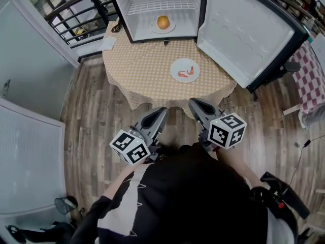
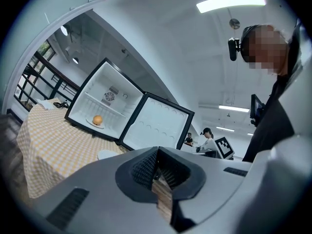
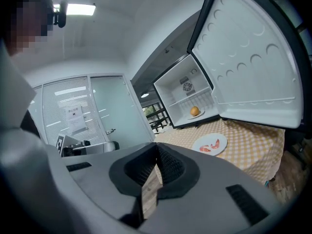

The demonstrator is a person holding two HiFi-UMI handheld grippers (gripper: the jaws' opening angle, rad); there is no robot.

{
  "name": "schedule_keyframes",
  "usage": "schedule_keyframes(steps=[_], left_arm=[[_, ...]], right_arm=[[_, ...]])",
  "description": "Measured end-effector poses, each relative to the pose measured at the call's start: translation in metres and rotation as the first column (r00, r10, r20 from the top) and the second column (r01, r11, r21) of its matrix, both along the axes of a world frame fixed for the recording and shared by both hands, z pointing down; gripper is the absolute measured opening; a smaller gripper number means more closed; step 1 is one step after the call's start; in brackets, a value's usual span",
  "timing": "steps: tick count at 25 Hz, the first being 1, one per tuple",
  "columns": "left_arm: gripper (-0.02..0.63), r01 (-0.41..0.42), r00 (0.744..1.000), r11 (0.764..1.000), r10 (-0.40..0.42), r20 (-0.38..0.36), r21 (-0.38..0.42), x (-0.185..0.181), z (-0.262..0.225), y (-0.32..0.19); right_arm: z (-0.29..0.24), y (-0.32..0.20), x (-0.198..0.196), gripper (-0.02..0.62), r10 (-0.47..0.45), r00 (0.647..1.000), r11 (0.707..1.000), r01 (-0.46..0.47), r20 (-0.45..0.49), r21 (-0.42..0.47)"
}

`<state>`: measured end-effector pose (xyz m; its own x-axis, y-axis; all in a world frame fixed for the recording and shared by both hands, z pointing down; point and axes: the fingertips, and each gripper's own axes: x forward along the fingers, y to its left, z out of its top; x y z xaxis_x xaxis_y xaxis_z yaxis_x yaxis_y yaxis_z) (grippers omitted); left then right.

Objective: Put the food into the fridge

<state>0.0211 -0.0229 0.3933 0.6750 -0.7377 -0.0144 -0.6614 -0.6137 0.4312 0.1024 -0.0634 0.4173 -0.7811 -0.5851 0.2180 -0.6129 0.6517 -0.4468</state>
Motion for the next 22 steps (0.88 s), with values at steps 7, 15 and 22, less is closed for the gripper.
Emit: schedule_keyframes(steps=[7, 15, 22], left_arm=[[0.012, -0.029, 0.999, 1.0, 0.029, 0.017, -0.011, 0.006, -0.004, 0.006], [0.014, -0.01, 1.0, 0.998, 0.009, -0.027, -0.059, 0.001, 0.004, 0.003], [0.014, 0.043, 0.999, 0.998, -0.044, -0.019, -0.04, -0.004, 0.005, -0.002]], right_arm=[[0.0, 0.007, 0.006, 0.017, 0.055, 0.998, 0.998, -0.055, 0.004, -0.007], [0.012, 0.014, 0.005, 0.017, 0.065, 0.998, 0.996, -0.066, -0.013, -0.052], [0.022, 0.013, 0.014, 0.017, 0.055, 0.998, 0.996, -0.056, -0.024, -0.067]])
